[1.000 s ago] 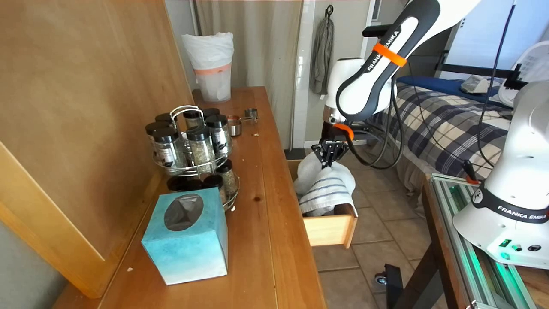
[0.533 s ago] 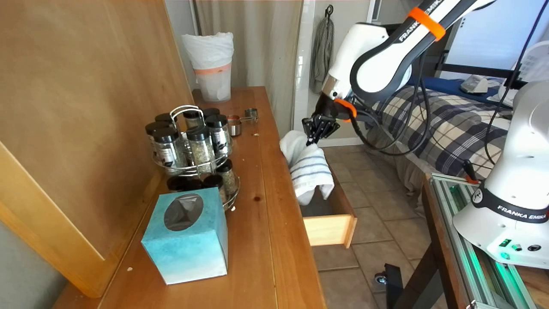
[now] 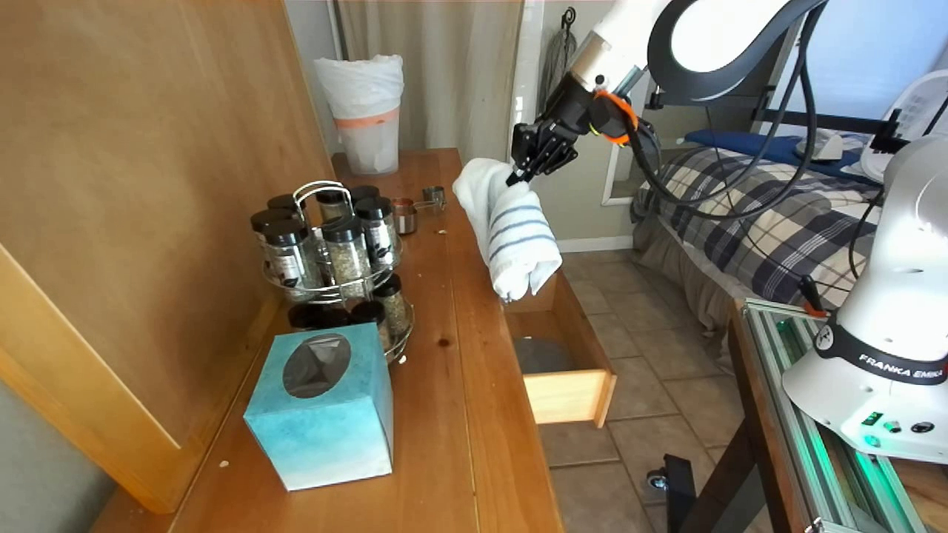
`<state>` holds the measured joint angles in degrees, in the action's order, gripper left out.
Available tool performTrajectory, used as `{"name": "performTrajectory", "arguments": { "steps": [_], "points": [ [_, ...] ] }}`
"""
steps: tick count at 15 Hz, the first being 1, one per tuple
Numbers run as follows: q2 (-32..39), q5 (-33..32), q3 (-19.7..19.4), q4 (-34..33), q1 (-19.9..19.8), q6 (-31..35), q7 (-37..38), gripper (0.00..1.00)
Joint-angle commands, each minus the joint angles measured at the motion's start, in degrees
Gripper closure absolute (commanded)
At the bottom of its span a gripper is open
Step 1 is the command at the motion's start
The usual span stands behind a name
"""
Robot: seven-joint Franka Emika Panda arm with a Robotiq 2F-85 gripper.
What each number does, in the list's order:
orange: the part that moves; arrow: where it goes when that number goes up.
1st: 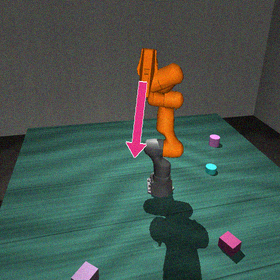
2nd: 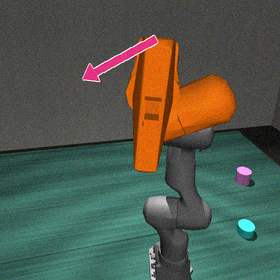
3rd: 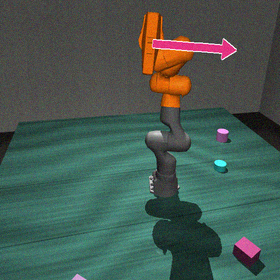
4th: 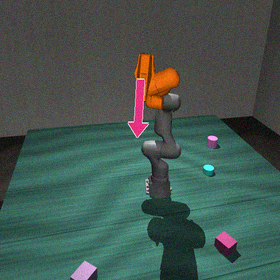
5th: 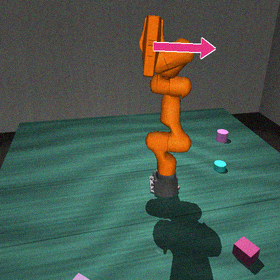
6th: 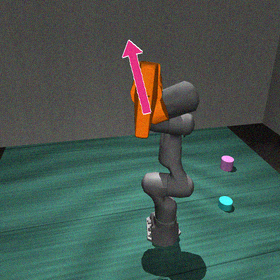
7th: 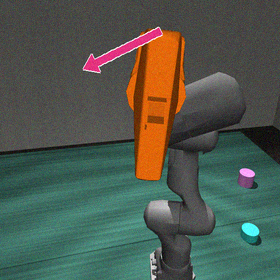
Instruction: Move the towel closer to the spice rack
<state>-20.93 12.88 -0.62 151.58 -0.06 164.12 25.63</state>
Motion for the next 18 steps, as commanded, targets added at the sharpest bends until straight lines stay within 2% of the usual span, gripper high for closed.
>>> {"name": "performTrajectory", "arguments": {
  "steps": [1,6,7,8,13,15,18],
  "points": [
    [-0.70,1.33,1.01,-0.08,-0.85,-0.42,-1.23,0.89],
    [-0.96,1.39,0.91,-0.07,-0.81,-0.61,-1.64,0.89],
    [-0.96,1.39,0.91,-0.07,-0.81,-0.61,-1.65,0.97],
    [0.44,0.71,1.17,-1.43,-0.94,0.93,-2.21,0.97],
    [7.67,4.90,-0.24,-9.14,4.48,11.36,-6.07,0.97],
    [10.77,7.42,-3.16,-11.75,8.95,14.80,-7.13,0.97],
    [14.72,15.96,-8.91,-14.90,17.88,18.69,-10.48,0.97]
  ]
}}
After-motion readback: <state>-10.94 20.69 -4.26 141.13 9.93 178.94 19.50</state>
